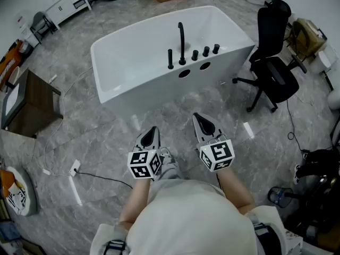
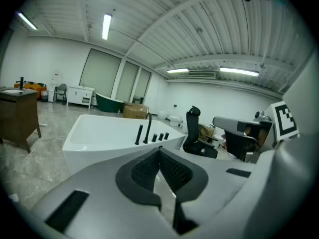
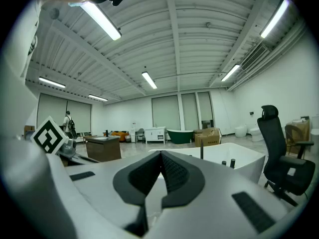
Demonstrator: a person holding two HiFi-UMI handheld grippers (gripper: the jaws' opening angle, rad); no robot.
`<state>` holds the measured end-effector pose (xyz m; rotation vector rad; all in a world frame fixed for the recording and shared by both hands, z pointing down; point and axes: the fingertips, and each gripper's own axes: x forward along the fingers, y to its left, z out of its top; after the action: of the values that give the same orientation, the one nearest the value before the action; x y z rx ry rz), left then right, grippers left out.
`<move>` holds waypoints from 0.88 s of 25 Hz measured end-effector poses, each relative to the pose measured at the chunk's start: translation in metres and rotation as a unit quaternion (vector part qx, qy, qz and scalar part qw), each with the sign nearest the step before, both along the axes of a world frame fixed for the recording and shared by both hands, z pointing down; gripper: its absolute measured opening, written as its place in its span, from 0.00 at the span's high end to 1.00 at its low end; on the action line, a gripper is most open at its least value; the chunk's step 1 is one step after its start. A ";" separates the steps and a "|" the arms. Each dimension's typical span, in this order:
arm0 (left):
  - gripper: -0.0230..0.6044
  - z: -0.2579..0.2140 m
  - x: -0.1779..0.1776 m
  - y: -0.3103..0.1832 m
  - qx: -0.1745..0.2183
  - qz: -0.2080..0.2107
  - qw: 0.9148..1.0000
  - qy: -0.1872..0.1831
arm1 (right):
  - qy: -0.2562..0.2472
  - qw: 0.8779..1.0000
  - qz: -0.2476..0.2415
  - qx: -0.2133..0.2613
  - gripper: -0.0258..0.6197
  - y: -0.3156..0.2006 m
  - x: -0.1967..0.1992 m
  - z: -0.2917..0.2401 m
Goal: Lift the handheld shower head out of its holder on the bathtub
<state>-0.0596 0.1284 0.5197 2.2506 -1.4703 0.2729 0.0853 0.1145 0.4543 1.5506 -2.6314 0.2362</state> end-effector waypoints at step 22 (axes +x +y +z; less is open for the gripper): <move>0.93 0.014 0.066 0.133 -0.005 -0.003 1.000 0.029 | -0.009 1.000 -0.021 0.012 0.93 0.133 0.045 -0.010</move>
<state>0.0062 0.2610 0.5338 2.2278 -1.4418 0.2109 0.1301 0.2471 0.4439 1.5069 -2.6870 0.2186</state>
